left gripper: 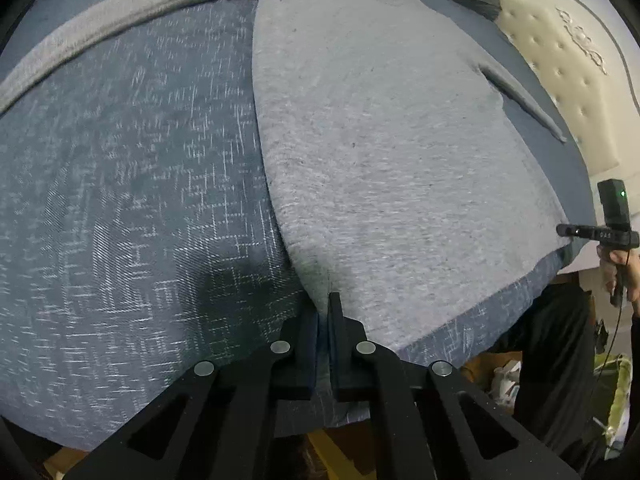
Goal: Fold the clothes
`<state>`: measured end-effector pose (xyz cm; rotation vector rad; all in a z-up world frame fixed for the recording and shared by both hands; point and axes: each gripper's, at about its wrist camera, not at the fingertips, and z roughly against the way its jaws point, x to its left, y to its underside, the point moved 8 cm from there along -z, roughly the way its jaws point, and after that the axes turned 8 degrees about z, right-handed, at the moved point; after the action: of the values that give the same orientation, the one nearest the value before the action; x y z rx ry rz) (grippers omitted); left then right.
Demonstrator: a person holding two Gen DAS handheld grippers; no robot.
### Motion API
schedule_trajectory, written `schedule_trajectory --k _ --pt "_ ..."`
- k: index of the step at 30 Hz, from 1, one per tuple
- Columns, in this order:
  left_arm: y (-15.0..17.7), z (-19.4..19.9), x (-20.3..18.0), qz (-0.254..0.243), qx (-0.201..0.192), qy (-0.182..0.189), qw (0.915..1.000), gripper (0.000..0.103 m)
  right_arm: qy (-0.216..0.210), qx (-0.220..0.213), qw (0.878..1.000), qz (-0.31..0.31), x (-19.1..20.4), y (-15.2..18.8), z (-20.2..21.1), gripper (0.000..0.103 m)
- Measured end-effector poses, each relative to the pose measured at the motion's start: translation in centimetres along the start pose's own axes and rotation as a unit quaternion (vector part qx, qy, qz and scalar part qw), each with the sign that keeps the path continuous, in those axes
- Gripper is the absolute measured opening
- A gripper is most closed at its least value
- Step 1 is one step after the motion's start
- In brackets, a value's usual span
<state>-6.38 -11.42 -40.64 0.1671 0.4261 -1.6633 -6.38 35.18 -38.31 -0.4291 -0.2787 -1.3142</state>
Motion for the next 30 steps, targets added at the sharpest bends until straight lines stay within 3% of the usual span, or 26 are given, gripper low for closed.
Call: schedule_trajectory --k 7,14,19,22,25,30 --pt "-0.2 2.4 -0.4 -0.028 -0.011 -0.008 0.9995 0.003 0.011 0.011 0.999 0.046 2.6 1.6 1.3 0.005" --pt "0.9 1.3 0.4 -0.018 -0.003 -0.022 0.9996 0.004 0.009 0.028 0.999 0.023 0.7 2.4 -1.2 0.005" --pt "-0.1 1.2 0.2 -0.004 -0.006 -0.029 0.9995 0.008 0.020 0.045 0.999 0.004 -0.1 3.4 -2.5 0.013" --pt "-1.1 2.1 -0.3 0.004 -0.019 -0.038 0.9991 0.013 0.030 0.034 0.999 0.000 -0.6 3.0 -1.3 0.027" --pt "-2.6 3.0 -0.3 0.011 -0.044 -0.042 0.9981 0.031 0.038 0.003 0.999 -0.026 -2.1 1.6 0.6 0.032" --pt "-5.8 3.6 -1.2 0.019 -0.084 -0.037 0.9956 0.033 0.045 -0.073 0.993 -0.084 -6.0 -1.3 4.6 0.038"
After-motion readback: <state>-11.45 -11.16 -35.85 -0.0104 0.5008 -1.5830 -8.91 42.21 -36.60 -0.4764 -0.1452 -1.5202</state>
